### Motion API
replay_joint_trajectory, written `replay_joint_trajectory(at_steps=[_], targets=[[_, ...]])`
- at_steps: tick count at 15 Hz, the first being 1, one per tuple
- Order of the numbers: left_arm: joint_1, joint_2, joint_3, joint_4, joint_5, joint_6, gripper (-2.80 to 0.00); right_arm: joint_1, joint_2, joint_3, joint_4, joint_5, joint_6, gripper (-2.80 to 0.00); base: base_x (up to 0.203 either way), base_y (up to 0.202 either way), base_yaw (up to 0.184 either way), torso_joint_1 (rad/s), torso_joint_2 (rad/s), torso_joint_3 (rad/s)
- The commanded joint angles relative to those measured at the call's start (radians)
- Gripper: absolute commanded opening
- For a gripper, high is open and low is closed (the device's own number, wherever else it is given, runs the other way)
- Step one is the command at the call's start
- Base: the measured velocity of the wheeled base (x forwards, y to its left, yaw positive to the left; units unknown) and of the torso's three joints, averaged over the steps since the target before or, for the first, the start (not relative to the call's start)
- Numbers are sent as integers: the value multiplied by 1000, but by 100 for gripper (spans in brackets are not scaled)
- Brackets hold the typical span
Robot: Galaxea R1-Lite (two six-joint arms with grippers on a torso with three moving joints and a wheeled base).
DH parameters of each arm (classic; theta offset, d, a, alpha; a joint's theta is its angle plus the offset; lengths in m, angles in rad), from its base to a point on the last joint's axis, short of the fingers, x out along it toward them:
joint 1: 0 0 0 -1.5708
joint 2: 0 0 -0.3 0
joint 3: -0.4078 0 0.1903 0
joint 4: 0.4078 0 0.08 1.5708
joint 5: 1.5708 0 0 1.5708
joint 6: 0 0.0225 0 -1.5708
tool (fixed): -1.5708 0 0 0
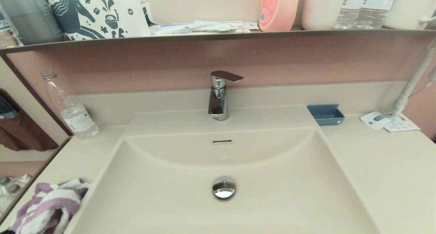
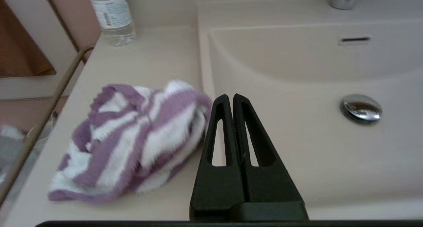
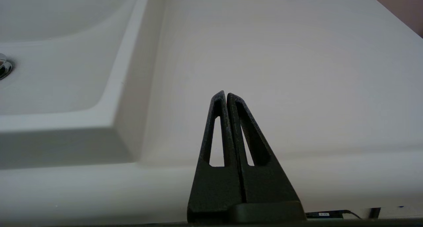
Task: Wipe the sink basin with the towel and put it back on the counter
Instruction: Pick up the cloth
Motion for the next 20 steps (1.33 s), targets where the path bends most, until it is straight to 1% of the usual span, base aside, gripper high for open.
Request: replay_joint_trajectory(at_steps=[1, 2, 3, 4, 6, 7, 8, 9, 10, 11, 12, 14, 15, 16, 17, 19, 20], targets=[[3, 268, -116, 22, 48, 1, -280, 0, 1, 0, 0, 0, 0, -280, 0, 0, 0, 0, 0, 0], [3, 351, -170, 58, 86, 7, -280, 0, 1, 0, 0, 0, 0, -280, 0, 0, 0, 0, 0, 0], [5, 420, -250, 126, 115, 12, -280, 0, 1, 0, 0, 0, 0, -280, 0, 0, 0, 0, 0, 0], [9, 456, -330, 218, 132, 16, -280, 0, 1, 0, 0, 0, 0, -280, 0, 0, 0, 0, 0, 0], [15, 509, -547, 474, 141, 19, -280, 0, 1, 0, 0, 0, 0, -280, 0, 0, 0, 0, 0, 0], [17, 538, -651, 609, 133, 19, -280, 0, 1, 0, 0, 0, 0, -280, 0, 0, 0, 0, 0, 0], [17, 571, -746, 773, 114, 23, -280, 0, 1, 0, 0, 0, 0, -280, 0, 0, 0, 0, 0, 0], [15, 601, -803, 946, 96, 46, -280, 0, 1, 0, 0, 0, 0, -280, 0, 0, 0, 0, 0, 0], [15, 629, -838, 1081, 84, 94, -280, 0, 1, 0, 0, 0, 0, -280, 0, 0, 0, 0, 0, 0], [15, 659, -861, 1173, 75, 168, -280, 0, 1, 0, 0, 0, 0, -280, 0, 0, 0, 0, 0, 0], [16, 686, -870, 1199, 68, 195, -280, 0, 1, 0, 0, 0, 0, -280, 0, 0, 0, 0, 0, 0], [18, 753, -870, 1223, 61, 203, -280, 0, 1, 0, 0, 0, 0, -280, 0, 0, 0, 0, 0, 0], [35, 787, -870, 1224, 51, 203, -280, 0, 1, 0, 0, 0, 0, -280, 0, 0, 0, 0, 0, 0], [73, 807, -875, 1206, 14, 205, -280, 0, 1, 0, 0, 0, 0, -280, 0, 0, 0, 0, 0, 0], [92, 821, -882, 1172, -30, 217, 0, 0, 1, 0, 0, 0, 0, -280, 0, 0, 0, 0, 0, 0], [119, 853, -895, 1156, -44, 252, 0, 0, 1, 0, 0, 0, 0, -280, 0, 0, 0, 0, 0, 0], [130, 878, -908, 1155, -53, 255, 0, 0, 1, 0, 0, 0, 0, -280, 0, 0, 0, 0, 0, 0]])
